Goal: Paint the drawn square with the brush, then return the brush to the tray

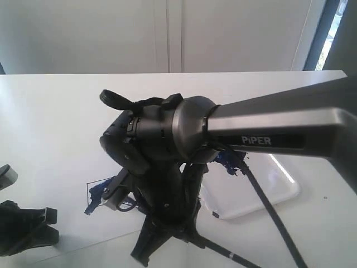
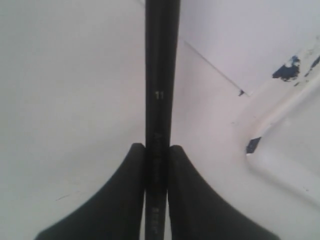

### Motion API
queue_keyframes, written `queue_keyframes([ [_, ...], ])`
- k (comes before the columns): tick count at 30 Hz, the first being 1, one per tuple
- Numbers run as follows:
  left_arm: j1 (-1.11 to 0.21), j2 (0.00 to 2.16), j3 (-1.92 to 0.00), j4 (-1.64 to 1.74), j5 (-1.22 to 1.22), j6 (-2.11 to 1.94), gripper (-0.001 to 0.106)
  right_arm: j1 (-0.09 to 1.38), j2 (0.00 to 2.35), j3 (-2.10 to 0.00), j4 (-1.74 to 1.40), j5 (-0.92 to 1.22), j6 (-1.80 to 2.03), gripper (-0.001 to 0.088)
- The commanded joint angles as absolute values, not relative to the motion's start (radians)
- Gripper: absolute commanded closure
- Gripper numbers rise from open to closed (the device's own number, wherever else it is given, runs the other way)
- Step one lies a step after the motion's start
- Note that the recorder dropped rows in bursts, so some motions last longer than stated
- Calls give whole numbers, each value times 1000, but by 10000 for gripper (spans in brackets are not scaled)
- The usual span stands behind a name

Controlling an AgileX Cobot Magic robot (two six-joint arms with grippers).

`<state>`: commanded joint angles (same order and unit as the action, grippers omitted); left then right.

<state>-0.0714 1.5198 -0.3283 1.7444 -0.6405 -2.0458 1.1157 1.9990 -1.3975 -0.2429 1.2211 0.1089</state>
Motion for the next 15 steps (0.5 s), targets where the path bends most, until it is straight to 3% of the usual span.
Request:
queue_keyframes([
  [15,-71,1520,-328,1744,-659,-2044,1053,1116,2086,-1476,-243,1221,111,868],
])
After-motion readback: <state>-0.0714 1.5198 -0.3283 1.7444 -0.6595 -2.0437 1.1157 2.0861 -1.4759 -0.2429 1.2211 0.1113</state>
